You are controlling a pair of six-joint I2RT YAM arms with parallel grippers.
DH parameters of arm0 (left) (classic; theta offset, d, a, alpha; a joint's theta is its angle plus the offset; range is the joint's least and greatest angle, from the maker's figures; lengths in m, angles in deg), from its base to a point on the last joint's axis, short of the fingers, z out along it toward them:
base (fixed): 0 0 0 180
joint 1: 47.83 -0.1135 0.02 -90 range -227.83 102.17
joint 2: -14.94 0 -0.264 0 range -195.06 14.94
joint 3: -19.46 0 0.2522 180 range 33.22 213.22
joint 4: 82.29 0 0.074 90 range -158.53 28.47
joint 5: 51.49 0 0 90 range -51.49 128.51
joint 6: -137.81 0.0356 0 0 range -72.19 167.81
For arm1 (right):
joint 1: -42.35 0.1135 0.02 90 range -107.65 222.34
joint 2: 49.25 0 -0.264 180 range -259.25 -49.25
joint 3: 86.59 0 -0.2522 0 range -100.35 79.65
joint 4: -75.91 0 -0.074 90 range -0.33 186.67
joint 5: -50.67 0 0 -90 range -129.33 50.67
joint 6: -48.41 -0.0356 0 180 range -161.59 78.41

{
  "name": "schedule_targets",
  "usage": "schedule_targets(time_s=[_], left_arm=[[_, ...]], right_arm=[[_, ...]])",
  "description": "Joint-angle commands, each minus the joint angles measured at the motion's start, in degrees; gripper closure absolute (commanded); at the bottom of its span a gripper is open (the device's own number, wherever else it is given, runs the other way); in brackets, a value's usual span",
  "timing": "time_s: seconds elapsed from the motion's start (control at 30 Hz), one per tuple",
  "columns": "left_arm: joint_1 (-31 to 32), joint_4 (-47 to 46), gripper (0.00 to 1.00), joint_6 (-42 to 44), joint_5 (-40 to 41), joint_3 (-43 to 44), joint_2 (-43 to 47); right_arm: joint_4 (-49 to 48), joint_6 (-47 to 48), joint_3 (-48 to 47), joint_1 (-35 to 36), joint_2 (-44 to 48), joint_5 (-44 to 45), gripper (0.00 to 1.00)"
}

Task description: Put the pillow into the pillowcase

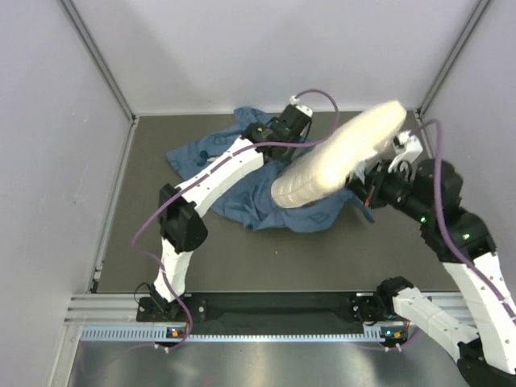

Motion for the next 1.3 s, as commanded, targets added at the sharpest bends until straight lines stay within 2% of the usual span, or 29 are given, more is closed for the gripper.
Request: schedule_targets(time_s=[0.0, 0.1, 0.2, 0.27, 0.37, 0.4, 0.43, 0.47, 0.57, 0.7, 0.77, 0.8, 0.9, 0.97, 1.03, 1.07, 1.17, 1.27], left_arm=[[-0.3, 0.1, 1.0, -1.5, -1.8, 5.9, 10.2], [-0.3, -1.0, 1.0, -1.9, -0.5, 8.1, 16.4], [-0.3, -4.9, 1.0, -1.6, 2.5, 7.4, 21.9], [-0.3, -7.7, 1.0, -1.4, 3.0, 5.0, 25.0], [-0.4, -13.0, 1.0, -1.7, -0.2, 1.1, 30.0], [-0.3, -14.9, 1.0, -2.0, -2.1, 0.2, 31.9], [-0.2, -15.8, 1.0, -2.2, -2.9, -1.2, 32.7], [-0.2, -16.4, 1.0, -2.6, -3.7, -1.6, 33.5], [-0.2, -16.0, 1.0, -3.4, -6.1, 0.9, 33.7], [-0.1, -17.1, 1.0, -4.0, -8.7, 1.4, 35.6], [-0.2, -22.0, 1.0, -3.9, -8.5, -5.6, 38.5], [-0.1, -23.9, 1.0, -3.8, -8.6, -12.2, 41.9], [-0.2, -30.9, 1.0, -3.7, -10.4, -21.2, 48.3], [-0.1, -33.7, 1.0, -3.8, -12.2, -28.5, 51.2], [-0.1, -37.0, 1.0, -3.9, -13.6, -33.9, 54.8], [-0.1, -37.7, 1.0, -4.1, -15.1, -35.4, 56.7], [-0.1, -39.8, 1.0, -4.1, -16.2, -40.8, 59.6], [-0.1, -42.3, 1.0, -3.8, -15.9, -45.2, 61.3]], right_arm=[[-3.9, 5.6, -18.6, 0.3, -2.9, -4.1, 1.0], [-2.4, 6.9, -27.1, 0.3, -5.7, -6.6, 1.0], [-3.3, 6.2, -27.4, 0.3, -5.4, -8.9, 1.0], [-5.5, 5.0, -23.3, 0.3, -3.7, -13.0, 1.0], [-16.1, -0.7, -7.8, 0.5, 0.9, -21.6, 1.0], [-19.0, -3.8, -0.3, 1.3, 2.2, -22.9, 1.0], [-22.5, -4.6, 2.2, 2.0, 4.6, -22.9, 1.0], [-21.8, -4.7, 3.5, 2.7, 5.4, -21.2, 1.0], [-15.5, -1.0, -1.0, 3.5, 4.7, -16.9, 1.0], [-11.5, 1.0, -15.8, 3.4, 1.0, -16.3, 1.0], [-11.2, 1.2, -20.8, 3.5, -1.5, -17.5, 1.0], [-11.2, 1.0, -25.0, 3.4, -3.0, -19.9, 1.0], [-15.0, -2.3, -26.6, 3.5, -3.6, -25.3, 1.0], [-19.1, -7.5, -21.8, 3.5, -1.3, -29.2, 1.0], [-23.6, -10.6, -10.3, 3.5, 2.4, -30.3, 1.0], [-24.9, -13.1, -0.9, 4.2, 3.8, -30.1, 1.0], [-24.3, -13.6, 14.7, 7.0, 9.2, -24.5, 1.0], [-22.0, -14.1, 23.8, 9.5, 11.9, -19.9, 1.0]])
